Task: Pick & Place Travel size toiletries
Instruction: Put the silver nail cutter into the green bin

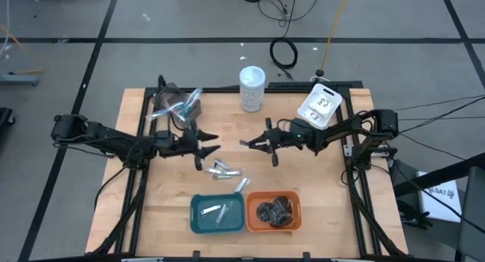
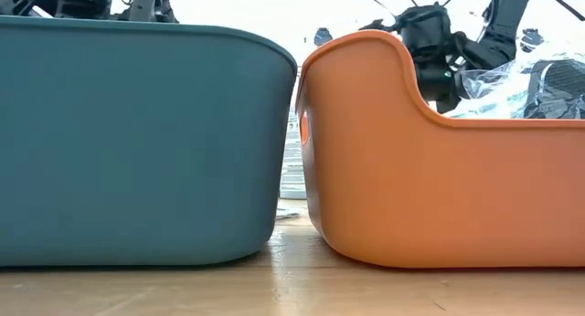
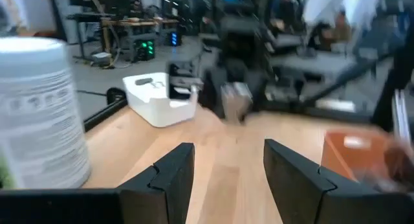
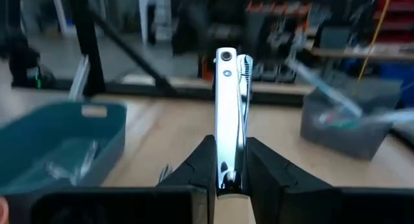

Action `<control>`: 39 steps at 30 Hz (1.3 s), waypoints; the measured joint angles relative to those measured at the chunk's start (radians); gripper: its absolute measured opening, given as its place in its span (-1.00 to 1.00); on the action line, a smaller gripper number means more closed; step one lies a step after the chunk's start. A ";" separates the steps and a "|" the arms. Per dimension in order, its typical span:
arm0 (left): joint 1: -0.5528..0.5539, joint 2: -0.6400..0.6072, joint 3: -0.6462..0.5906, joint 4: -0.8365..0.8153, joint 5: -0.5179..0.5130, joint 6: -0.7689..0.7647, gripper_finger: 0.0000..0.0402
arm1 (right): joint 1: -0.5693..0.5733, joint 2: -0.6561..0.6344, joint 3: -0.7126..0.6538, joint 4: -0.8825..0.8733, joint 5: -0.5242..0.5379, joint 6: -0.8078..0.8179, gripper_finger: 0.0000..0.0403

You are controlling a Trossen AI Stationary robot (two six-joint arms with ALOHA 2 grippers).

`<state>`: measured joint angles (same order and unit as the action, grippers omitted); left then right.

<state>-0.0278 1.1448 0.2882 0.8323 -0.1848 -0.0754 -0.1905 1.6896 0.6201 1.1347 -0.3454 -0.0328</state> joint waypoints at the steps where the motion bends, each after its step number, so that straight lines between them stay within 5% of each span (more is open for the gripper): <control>1: -0.006 0.031 0.019 -0.001 0.001 0.036 -0.08 | 0.000 0.000 -0.011 0.033 0.000 0.010 -0.78; 6: -0.020 0.182 0.142 -0.001 0.001 0.149 -0.08 | 0.000 0.000 -0.025 0.107 -0.066 0.054 -0.78; 18: -0.019 0.421 0.430 -0.003 0.011 0.160 -0.08 | 0.003 -0.001 -0.025 0.135 -0.105 0.074 -0.78; 39: -0.021 0.445 0.469 -0.013 0.012 0.149 -0.08 | 0.018 -0.001 -0.024 0.240 -0.101 0.101 -0.78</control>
<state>-0.0484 1.5902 0.7571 0.8196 -0.1729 0.0734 -0.1726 1.6886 0.5957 1.3751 -0.4461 0.0685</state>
